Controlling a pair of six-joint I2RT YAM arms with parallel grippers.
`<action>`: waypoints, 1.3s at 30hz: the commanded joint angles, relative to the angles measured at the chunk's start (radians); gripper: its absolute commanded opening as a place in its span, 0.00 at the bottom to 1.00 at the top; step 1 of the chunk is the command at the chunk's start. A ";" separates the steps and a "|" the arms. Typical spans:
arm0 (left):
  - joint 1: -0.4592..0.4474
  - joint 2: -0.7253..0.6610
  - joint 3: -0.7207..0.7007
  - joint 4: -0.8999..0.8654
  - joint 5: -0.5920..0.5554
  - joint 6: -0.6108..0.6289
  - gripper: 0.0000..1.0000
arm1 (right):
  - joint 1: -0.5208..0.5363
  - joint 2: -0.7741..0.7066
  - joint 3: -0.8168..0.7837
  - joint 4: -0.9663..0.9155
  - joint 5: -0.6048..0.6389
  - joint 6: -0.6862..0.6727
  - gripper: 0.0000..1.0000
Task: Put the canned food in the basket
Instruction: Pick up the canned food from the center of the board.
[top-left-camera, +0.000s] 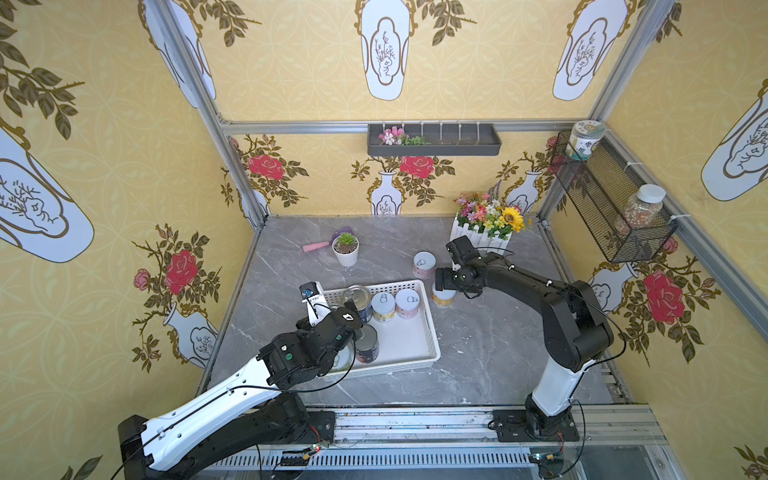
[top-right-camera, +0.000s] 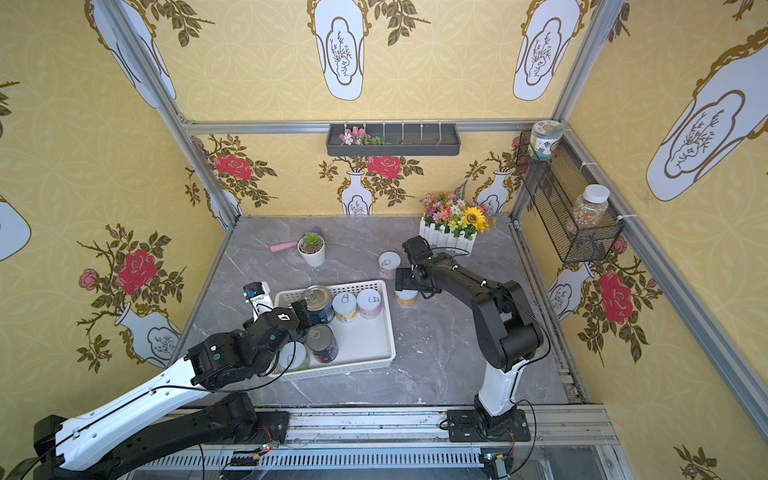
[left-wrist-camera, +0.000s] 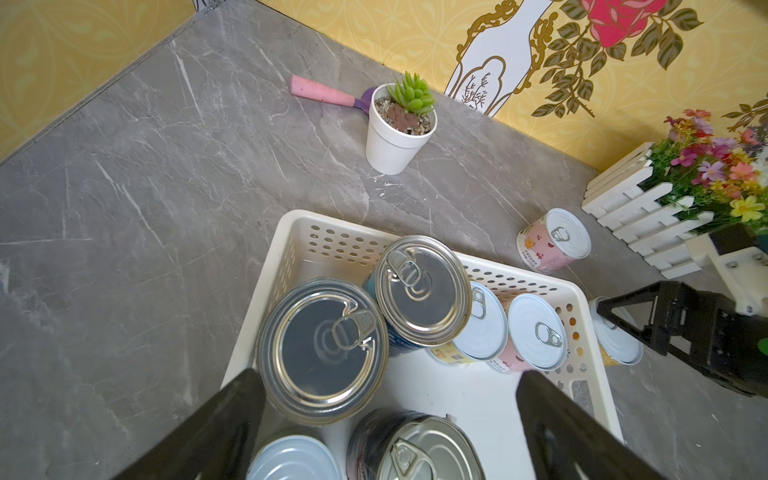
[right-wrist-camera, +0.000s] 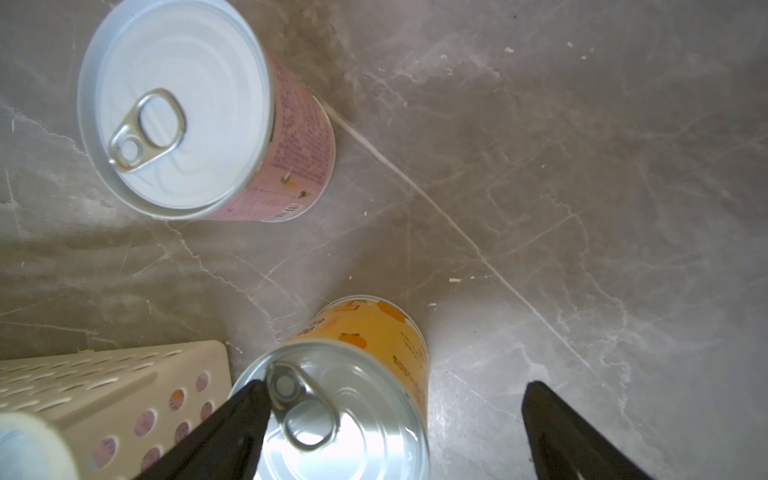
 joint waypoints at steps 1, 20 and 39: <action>0.001 -0.002 0.002 0.013 -0.005 0.009 1.00 | -0.006 -0.019 -0.012 -0.043 0.014 0.001 0.97; 0.000 0.004 0.002 0.016 0.000 0.010 1.00 | 0.117 -0.033 0.020 -0.058 0.135 -0.026 0.97; 0.000 0.003 0.002 0.018 0.001 0.012 1.00 | 0.111 0.038 0.057 -0.080 0.119 -0.044 0.95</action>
